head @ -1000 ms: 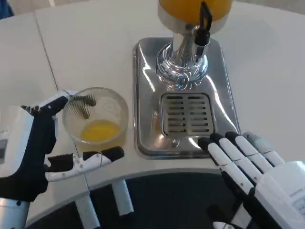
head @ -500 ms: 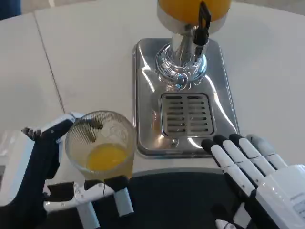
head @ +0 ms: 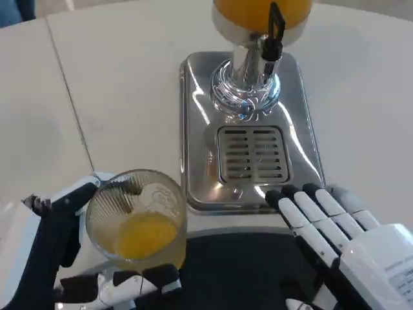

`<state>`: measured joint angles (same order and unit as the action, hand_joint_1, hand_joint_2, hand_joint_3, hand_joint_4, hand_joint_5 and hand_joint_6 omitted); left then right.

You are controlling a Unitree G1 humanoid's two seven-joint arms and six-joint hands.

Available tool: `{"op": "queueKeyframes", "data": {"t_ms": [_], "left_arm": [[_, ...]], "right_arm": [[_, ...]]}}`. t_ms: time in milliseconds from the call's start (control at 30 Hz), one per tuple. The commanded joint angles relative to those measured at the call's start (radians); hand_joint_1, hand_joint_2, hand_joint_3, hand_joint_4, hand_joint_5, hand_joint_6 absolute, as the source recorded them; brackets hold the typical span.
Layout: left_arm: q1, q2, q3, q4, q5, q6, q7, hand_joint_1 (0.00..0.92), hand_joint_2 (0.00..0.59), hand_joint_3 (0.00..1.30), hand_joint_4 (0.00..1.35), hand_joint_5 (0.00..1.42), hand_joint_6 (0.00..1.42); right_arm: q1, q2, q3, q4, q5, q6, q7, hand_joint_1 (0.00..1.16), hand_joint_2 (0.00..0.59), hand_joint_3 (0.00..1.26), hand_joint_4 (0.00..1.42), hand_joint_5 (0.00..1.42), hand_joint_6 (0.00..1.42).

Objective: Grasp the cup under the faucet to collect the drink, then remove the cup.

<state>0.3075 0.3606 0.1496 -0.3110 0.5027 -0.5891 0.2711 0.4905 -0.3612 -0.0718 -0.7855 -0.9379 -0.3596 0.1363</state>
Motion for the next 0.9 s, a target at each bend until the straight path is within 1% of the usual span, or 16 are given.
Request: {"op": "queueKeyframes", "data": {"t_ms": [33,133,333,433,700,900], "left_arm": [[-0.007,-0.03,-0.005,-0.047,-0.015,-0.012,-0.02,0.712,0.0,1.14,1.27,1.42,1.42],[0.005,-0.042,-0.003,-0.051,-0.015,-0.016,-0.033,0.712,0.0,1.14,1.27,1.42,1.42],[0.009,-0.056,-0.002,-0.058,-0.013,-0.022,-0.046,0.712,0.0,1.14,1.27,1.42,1.42],[0.004,-0.065,0.003,-0.06,-0.012,-0.018,-0.044,0.71,0.0,1.14,1.27,1.42,1.42],[-0.009,-0.062,0.005,-0.048,-0.023,-0.021,-0.063,0.706,0.0,1.14,1.27,1.42,1.42],[-0.015,-0.074,-0.002,-0.051,-0.02,-0.018,-0.069,0.706,0.0,1.13,1.27,1.42,1.42]], "right_arm": [[-0.004,-0.01,0.015,0.019,0.028,-0.02,-0.003,0.0,0.564,0.0,0.0,0.0,0.0],[-0.003,-0.008,0.02,0.021,0.032,-0.025,-0.008,0.0,0.566,0.0,0.0,0.0,0.0],[0.005,-0.016,0.013,0.021,0.06,-0.043,-0.006,0.0,0.567,0.0,0.0,0.0,0.0],[0.001,-0.015,0.022,0.021,0.057,-0.047,0.001,0.0,0.567,0.0,0.0,0.0,0.0],[-0.012,-0.004,0.028,0.019,0.053,-0.026,0.014,0.0,0.567,0.0,0.0,0.0,0.0],[-0.01,0.003,0.032,0.012,0.052,-0.013,0.023,0.0,0.567,0.0,0.0,0.0,0.0]]}}
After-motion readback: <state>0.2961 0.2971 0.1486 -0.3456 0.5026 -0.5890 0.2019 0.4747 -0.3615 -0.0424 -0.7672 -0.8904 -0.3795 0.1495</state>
